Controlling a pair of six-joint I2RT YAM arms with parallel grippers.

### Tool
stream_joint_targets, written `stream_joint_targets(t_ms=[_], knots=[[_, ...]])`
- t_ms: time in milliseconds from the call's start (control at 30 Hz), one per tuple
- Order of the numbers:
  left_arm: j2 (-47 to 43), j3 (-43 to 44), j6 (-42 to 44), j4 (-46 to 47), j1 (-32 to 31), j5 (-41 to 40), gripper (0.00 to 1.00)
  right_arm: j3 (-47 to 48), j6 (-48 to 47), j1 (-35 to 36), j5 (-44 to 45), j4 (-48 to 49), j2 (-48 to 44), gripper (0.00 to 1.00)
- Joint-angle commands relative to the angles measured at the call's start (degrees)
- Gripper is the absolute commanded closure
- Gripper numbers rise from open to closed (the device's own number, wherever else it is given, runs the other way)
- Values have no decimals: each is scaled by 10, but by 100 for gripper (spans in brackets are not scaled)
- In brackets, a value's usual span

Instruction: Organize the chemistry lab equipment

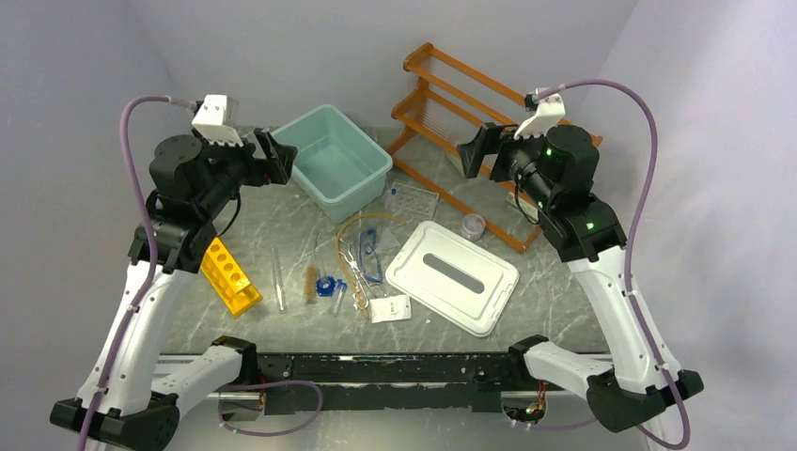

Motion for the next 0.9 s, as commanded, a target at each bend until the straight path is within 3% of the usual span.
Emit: stream_joint_targets(t_ms=[0, 167, 367, 533, 700, 867], knots=[[-27, -19, -15, 59, 7, 37, 6, -14, -15, 12, -24, 4, -21, 1], [-69, -68, -30, 85, 8, 61, 4, -46, -15, 28, -50, 10, -38, 0], [-131, -148, -39, 126, 9, 166, 3, -48, -11, 38, -128, -7, -36, 0], [-143, -159, -14, 68, 10, 227, 3, -57, 35, 51, -145, -20, -1, 0], [-134, -185, -2, -3, 10, 235, 9, -115, 74, 137, -94, 53, 43, 2], [-128, -218, -8, -30, 10, 191, 14, -126, 73, 237, -9, 102, 132, 16]])
